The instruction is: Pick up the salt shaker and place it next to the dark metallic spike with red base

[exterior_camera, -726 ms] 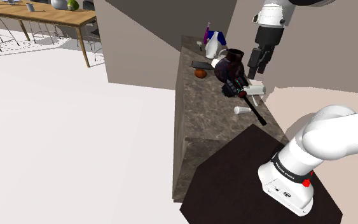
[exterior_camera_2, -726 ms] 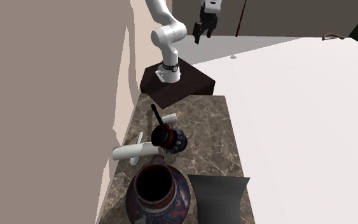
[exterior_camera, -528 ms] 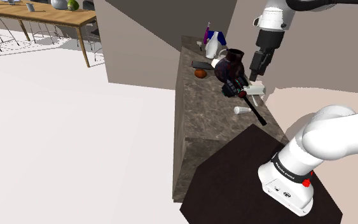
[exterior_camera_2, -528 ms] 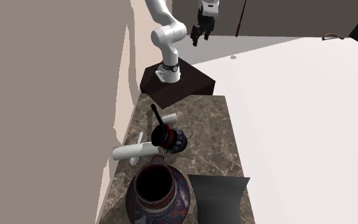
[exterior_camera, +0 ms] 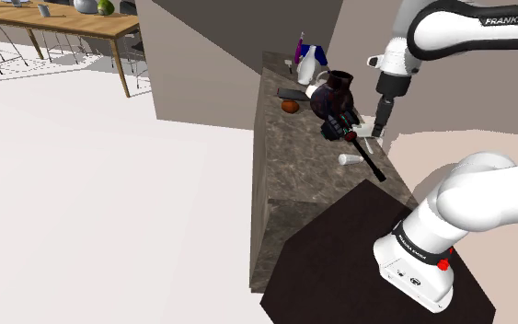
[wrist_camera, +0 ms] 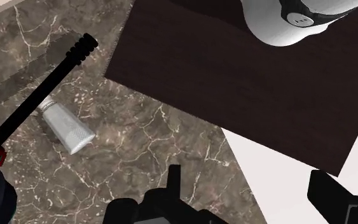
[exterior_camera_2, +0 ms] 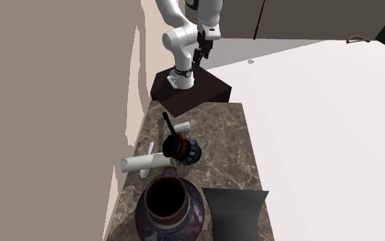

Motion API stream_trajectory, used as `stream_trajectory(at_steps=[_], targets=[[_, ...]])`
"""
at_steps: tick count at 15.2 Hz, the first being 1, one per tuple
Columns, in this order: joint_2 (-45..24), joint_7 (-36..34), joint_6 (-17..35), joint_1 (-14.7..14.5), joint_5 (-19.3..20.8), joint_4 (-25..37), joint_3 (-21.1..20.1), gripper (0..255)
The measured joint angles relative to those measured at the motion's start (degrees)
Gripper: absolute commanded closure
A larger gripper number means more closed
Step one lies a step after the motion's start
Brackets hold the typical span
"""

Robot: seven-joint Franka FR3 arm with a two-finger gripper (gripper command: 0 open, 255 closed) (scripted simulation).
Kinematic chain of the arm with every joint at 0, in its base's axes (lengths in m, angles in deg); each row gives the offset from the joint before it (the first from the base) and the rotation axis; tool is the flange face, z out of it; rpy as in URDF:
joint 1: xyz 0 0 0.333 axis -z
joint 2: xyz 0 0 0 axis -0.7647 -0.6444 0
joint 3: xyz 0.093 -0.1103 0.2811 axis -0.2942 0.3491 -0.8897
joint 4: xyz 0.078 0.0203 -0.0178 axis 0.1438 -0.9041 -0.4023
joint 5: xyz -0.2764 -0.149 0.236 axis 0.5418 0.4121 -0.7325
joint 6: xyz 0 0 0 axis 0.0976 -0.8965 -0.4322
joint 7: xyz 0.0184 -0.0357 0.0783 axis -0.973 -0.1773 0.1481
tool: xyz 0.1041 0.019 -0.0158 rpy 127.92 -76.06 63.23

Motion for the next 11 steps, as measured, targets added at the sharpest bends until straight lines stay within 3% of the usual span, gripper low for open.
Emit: stream_trajectory(at_steps=[5, 11], targets=[[-2.88, 12.22, 7.83, 0.67, 6.5, -4.25, 7.34, 0], [-13.03, 27.4, 19.48, 0.28, 12.98, -4.2, 17.34, 0]])
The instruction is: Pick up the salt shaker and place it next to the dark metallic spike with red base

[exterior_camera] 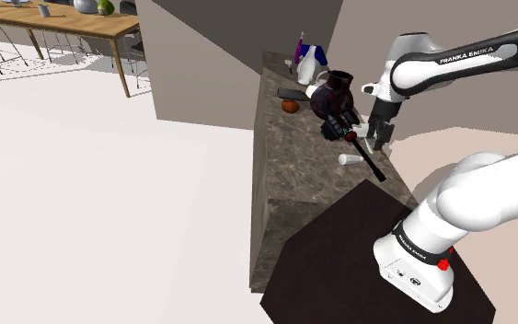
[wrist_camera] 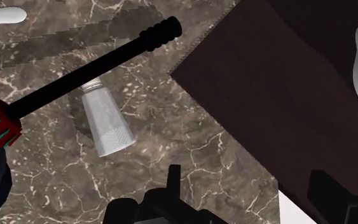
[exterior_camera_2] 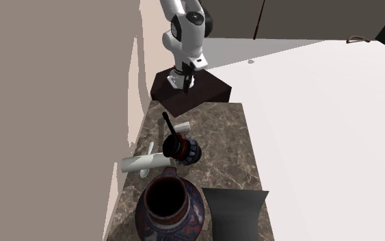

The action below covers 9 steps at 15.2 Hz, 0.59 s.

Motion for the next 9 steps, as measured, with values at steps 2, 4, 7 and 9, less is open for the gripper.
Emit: stream_trajectory(at_steps=[2, 4, 7, 9], targets=[[-3.73, 5.05, 4.11, -0.5, 1.39, 0.14, 3.25, 0], [-9.34, 10.57, 8.98, -1.91, 1.6, 1.48, 6.9, 0], [-18.41, 20.01, 15.88, -4.74, -0.56, 4.32, 12.15, 0], [-24.25, 27.08, 20.03, -6.63, -3.75, 6.03, 14.97, 0]])
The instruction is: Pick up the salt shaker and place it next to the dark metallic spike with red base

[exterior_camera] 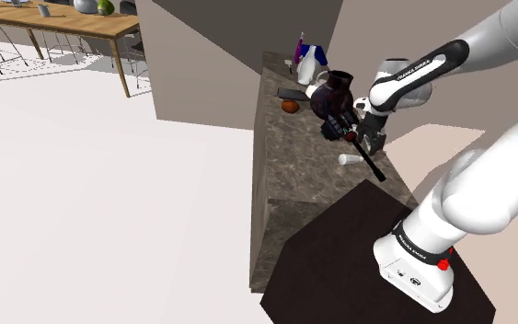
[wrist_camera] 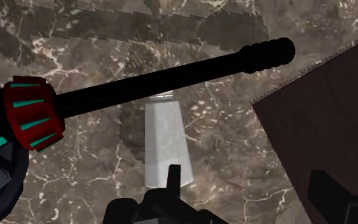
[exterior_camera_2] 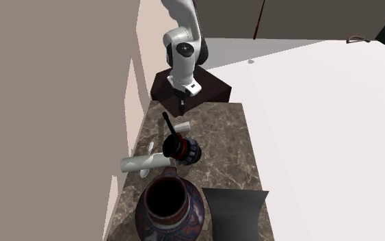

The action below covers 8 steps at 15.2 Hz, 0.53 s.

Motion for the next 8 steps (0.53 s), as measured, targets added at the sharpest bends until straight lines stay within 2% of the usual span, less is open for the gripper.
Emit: stream_trajectory(at_steps=[3, 5, 8], targets=[[-10.3, 12.9, 5.48, -2.12, -9.31, 3.64, 1.94, 0], [-16.65, 22.07, 8.18, -1.06, -16.48, 6.08, 0.61, 0], [-22.48, 29.49, 10.86, 1.58, -22.98, 8.19, -2.61, 0]])
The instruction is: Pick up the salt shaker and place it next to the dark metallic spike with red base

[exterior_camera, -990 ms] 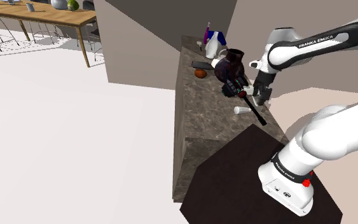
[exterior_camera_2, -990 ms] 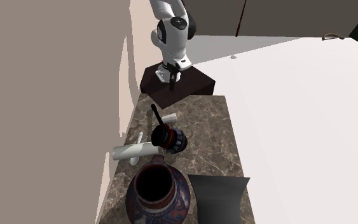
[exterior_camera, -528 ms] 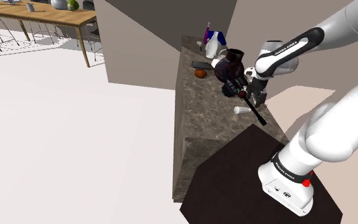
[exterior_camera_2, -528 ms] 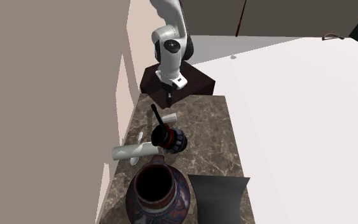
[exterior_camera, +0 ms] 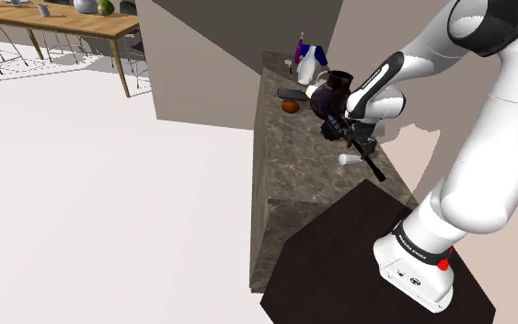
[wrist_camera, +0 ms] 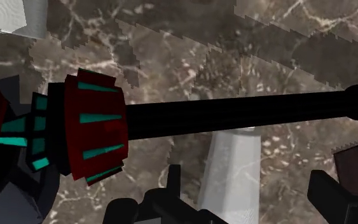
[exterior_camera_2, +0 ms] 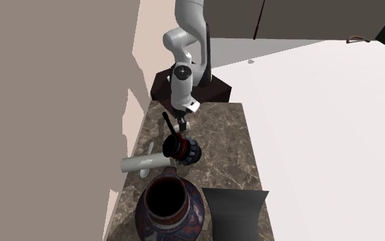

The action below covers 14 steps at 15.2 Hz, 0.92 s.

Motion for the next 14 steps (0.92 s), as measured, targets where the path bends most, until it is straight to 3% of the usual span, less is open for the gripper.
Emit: stream_trajectory(at_steps=[6, 12, 13, 14], targets=[[-5.33, 4.82, 4.43, 3.55, -5.99, 0.15, -4.21, 0], [-5.97, 5.34, 4.93, 4.05, -6.69, 0.24, -4.8, 0], [-5.97, 5.34, 4.93, 4.05, -6.69, 0.24, -4.8, 255], [-5.97, 5.34, 4.93, 4.05, -6.69, 0.24, -4.8, 255]])
